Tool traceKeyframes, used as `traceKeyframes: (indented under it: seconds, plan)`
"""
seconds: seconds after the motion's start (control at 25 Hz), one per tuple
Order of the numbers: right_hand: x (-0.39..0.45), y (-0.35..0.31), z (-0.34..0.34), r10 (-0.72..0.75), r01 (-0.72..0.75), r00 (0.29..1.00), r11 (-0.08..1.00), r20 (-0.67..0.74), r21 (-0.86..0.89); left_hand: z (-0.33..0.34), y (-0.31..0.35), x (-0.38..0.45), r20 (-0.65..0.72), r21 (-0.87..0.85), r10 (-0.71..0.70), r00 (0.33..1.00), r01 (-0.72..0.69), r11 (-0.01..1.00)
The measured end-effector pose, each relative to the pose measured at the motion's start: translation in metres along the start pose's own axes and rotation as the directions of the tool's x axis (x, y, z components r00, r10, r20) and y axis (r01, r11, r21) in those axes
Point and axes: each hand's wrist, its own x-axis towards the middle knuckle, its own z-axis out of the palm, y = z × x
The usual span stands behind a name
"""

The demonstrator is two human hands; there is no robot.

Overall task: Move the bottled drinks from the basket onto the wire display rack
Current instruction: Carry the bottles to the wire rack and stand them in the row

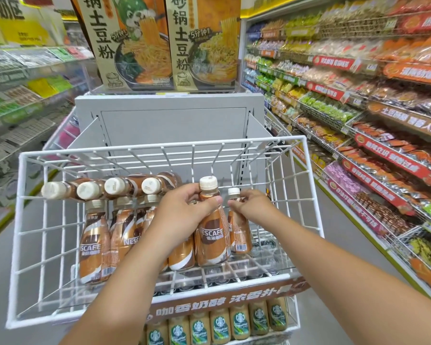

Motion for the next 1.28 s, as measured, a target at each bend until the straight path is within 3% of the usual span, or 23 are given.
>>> traceKeyframes:
  seconds: [0.08, 0.16, 0.28, 0.36, 0.52, 0.6, 0.72, 0.84, 0.96, 1.28]
  plan:
    - [-0.011, -0.001, -0.007, -0.042, 0.04, 0.999, 0.997, -0.032, -0.07, 0.001, 0.003, 0.0, -0.008, -0.006, -0.005, 1.0, 0.005, 1.0]
    - [-0.03, -0.001, -0.02, -0.076, 0.076, 0.997, 0.997, 0.019, -0.013, 0.003, 0.005, 0.0, -0.024, -0.024, 0.0, 1.0, 0.0, 1.0]
    - [-0.07, -0.002, -0.037, -0.165, 0.063, 0.915, 0.96, 0.368, 0.273, 0.008, 0.006, 0.001, -0.071, -0.04, 0.013, 0.997, -0.016, 0.999]
    - [-0.088, -0.004, -0.035, -0.231, 0.13, 0.866, 0.96, 0.443, 0.247, 0.012, 0.007, 0.003, -0.086, -0.062, 0.01, 0.996, -0.015, 0.998]
    - [-0.092, -0.001, -0.008, -0.248, 0.226, 0.944, 0.966, 0.219, 0.121, 0.02, 0.002, 0.003, -0.121, 0.067, 0.056, 0.991, -0.048, 0.997]
    - [-0.093, 0.0, -0.008, -0.259, 0.236, 0.947, 0.962, 0.191, 0.134, 0.02, -0.002, -0.006, -0.111, 0.203, 0.134, 0.985, -0.11, 0.973]
    - [-0.094, -0.004, -0.022, -0.25, 0.212, 0.95, 0.956, 0.185, 0.203, 0.01, -0.013, -0.018, -0.039, 0.588, 0.339, 0.94, -0.253, 0.768]
    - [-0.086, -0.008, -0.034, -0.197, 0.168, 0.977, 0.95, 0.086, 0.265, 0.002, -0.024, -0.021, 0.021, 0.764, 0.364, 0.931, -0.25, 0.595]
    - [-0.079, -0.004, -0.041, -0.139, 0.141, 0.99, 0.965, -0.023, 0.222, 0.008, -0.034, -0.027, 0.051, 0.827, 0.347, 0.937, -0.234, 0.511]
    - [-0.051, 0.016, -0.036, 0.047, -0.059, 0.992, 0.994, -0.114, -0.097, 0.018, -0.052, -0.031, 0.048, 0.829, 0.335, 0.941, -0.225, 0.512]
